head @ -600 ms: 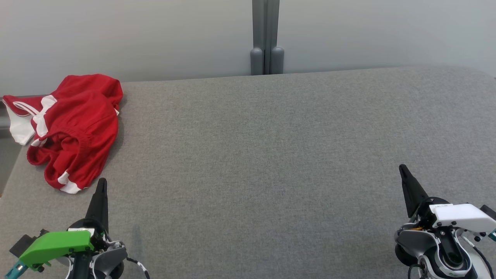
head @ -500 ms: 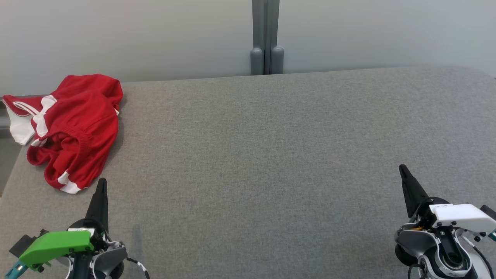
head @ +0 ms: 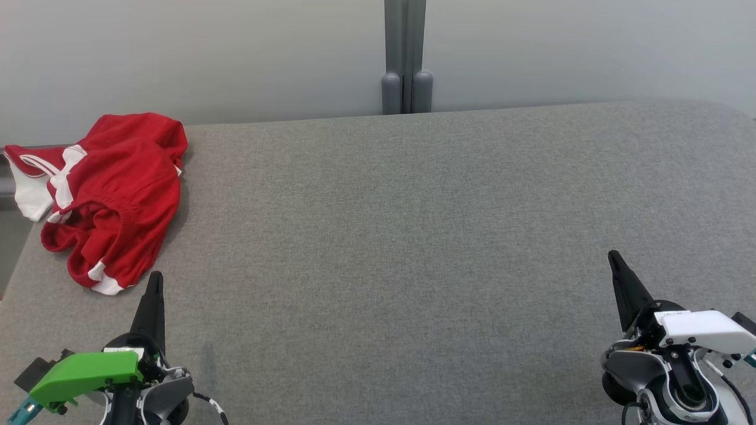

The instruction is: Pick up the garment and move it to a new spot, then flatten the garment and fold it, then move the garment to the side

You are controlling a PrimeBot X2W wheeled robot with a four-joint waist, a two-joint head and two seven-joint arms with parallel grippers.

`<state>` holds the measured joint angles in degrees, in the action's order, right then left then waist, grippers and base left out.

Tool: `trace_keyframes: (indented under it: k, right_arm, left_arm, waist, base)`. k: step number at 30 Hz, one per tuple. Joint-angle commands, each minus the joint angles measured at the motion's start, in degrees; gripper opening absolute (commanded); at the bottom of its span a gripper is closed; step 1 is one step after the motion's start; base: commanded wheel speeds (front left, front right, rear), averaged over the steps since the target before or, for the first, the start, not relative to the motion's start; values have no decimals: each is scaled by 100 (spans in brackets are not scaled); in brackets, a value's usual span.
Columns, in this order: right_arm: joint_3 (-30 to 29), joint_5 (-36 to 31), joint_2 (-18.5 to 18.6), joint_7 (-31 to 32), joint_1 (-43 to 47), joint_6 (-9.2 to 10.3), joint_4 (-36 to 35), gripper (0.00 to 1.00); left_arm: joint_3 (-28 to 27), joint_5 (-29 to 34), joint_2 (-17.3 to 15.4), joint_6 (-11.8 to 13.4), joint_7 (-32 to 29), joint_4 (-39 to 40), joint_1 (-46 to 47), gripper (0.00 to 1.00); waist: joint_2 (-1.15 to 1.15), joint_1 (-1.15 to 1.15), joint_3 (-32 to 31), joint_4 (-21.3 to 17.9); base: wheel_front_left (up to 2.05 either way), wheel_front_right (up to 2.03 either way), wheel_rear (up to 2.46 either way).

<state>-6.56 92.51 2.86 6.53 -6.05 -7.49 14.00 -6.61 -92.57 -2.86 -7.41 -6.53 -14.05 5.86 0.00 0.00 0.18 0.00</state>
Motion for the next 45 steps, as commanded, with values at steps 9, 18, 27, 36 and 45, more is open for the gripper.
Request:
trace_keyframes:
  k: [9,18,27,36,45]
  right_arm:
    - [3,-21,6,7,-38,0,6,0]
    - [4,-21,6,7,-38,-1,6,0]
    - [4,-21,6,7,-38,0,6,0]
    - [0,0,0,0,0,0,0,100]
    - [99,-81,-48,-149,211,2,151,100]
  left_arm:
    - [-2,32,-6,-35,-13,9,76,0]
    - [-2,32,-6,-35,-13,9,76,0]
    - [-2,32,-6,-35,-13,9,76,0]
    - [0,0,0,0,0,0,0,100]
    - [170,25,40,16,147,-141,-196,100]
  waist:
    - [0,0,0,0]
    - [0,0,0,0]
    - [0,0,0,0]
    - [0,0,0,0]
    - [0,0,-8,-2]
  base:
    - [0,0,0]
    - [0,0,0]
    - [0,0,0]
    - [0,0,0]
    - [0,0,0]
